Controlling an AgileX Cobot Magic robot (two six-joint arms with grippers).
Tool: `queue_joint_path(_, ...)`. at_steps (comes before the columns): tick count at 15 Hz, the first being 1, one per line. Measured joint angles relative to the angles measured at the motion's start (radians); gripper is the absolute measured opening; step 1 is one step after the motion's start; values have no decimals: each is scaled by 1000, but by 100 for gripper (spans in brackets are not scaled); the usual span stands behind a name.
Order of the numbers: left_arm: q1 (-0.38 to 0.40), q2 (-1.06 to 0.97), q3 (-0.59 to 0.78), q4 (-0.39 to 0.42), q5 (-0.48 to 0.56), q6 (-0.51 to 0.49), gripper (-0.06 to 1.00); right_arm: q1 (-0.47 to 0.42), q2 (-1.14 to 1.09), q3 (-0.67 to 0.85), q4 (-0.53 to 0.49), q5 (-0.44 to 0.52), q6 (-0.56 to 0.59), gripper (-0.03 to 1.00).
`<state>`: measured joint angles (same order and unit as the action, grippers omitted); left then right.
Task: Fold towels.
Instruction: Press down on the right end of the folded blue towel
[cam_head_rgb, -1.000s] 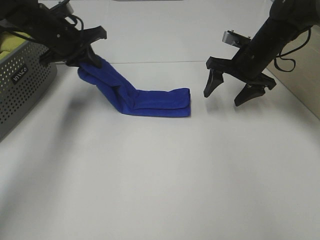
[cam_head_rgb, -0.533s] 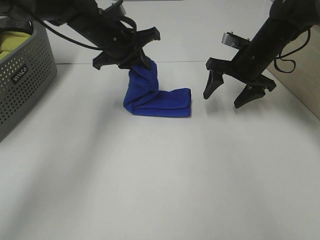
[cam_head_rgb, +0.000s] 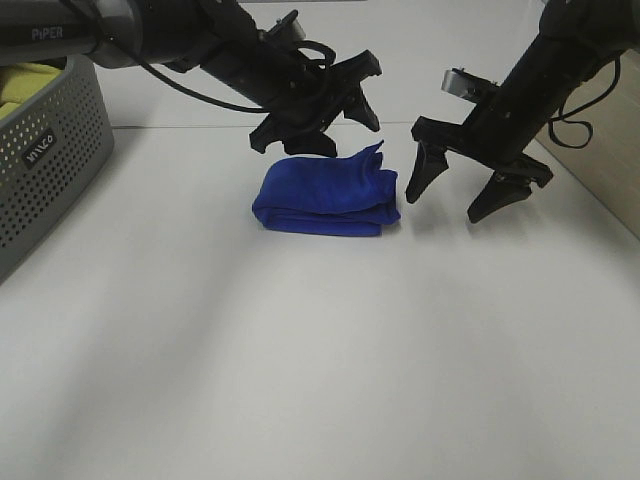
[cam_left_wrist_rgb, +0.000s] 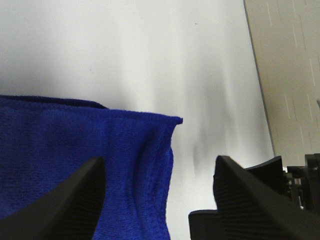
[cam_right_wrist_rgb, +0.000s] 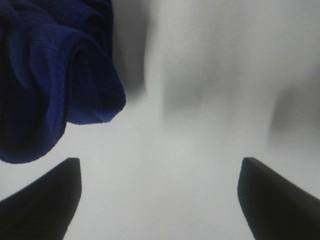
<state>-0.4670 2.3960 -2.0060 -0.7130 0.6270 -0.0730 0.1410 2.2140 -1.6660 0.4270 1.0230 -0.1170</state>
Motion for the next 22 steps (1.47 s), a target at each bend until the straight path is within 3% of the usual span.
queue_joint_path(4,32,-19,-55,-3,2,12,61,0,-92,0,23,-14,-2,80)
queue_joint_path(6,77,-54,-79,18,3,73,61,0,-127,0,167,-31,-58,80)
queue_joint_path(10,180,-117,-86,53,6,105,61,28,-93,0,575,-35,-296,80)
queue_joint_path(13,207,-118,-86,56,33,102,61,111,-15,0,711,-70,-420,80)
queue_joint_path(17,213,-118,-86,63,35,102,61,123,100,0,801,-106,-468,80)
queue_joint_path(19,213,-118,-86,75,45,102,61,48,123,0,772,-87,-447,80)
queue_joint_path(22,213,-118,-86,90,54,102,61,10,123,0,705,-63,-445,80)
